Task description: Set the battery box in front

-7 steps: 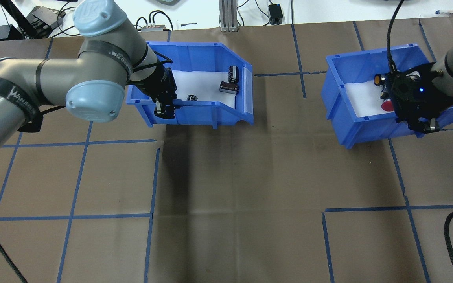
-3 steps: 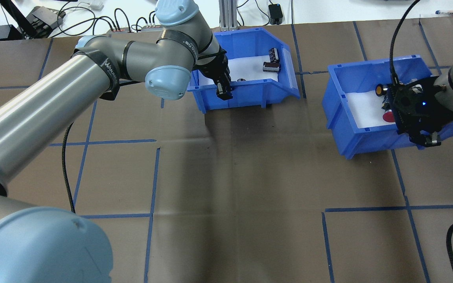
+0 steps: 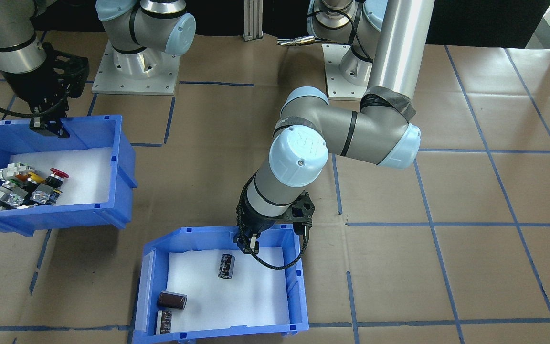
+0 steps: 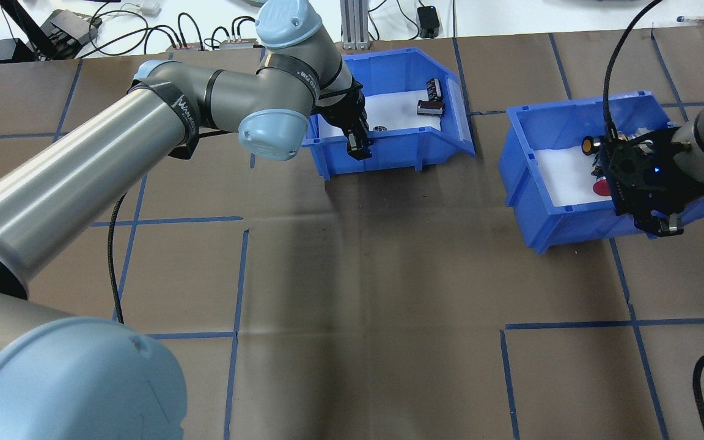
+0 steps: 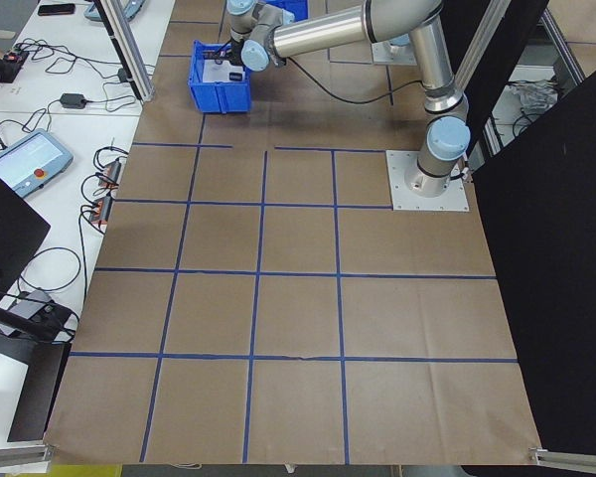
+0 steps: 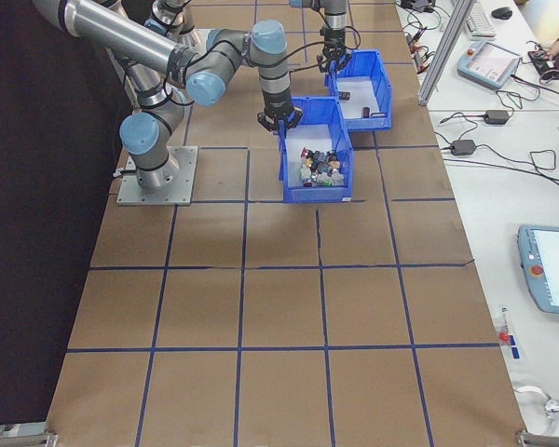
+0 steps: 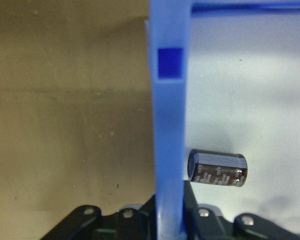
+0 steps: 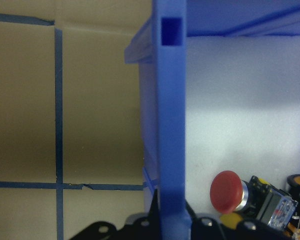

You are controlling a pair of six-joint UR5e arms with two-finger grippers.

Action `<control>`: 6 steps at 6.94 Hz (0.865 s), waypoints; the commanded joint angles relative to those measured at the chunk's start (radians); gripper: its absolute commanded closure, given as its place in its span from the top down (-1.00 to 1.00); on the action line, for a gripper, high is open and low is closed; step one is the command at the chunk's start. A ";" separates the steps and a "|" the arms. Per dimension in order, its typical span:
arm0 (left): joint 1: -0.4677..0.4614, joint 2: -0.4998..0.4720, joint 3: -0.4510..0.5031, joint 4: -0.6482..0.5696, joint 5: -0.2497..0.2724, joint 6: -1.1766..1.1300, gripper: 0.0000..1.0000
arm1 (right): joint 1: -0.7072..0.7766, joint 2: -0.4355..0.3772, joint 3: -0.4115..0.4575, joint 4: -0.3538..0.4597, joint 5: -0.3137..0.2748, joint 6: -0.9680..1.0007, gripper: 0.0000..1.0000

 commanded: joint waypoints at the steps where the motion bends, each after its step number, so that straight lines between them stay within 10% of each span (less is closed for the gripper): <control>1: -0.002 0.011 -0.016 -0.001 0.003 0.003 -0.83 | 0.000 -0.041 0.062 -0.002 -0.001 0.018 -1.00; 2: -0.002 0.015 -0.019 -0.002 0.006 0.005 -0.28 | 0.002 -0.108 0.114 0.002 -0.004 0.075 -1.00; 3: -0.002 0.026 -0.021 -0.011 0.007 0.005 0.66 | 0.003 -0.152 0.162 0.005 0.006 0.131 -1.00; 6: 0.006 0.056 -0.024 -0.028 0.047 0.003 0.63 | 0.032 -0.255 0.263 0.007 0.011 0.146 -0.99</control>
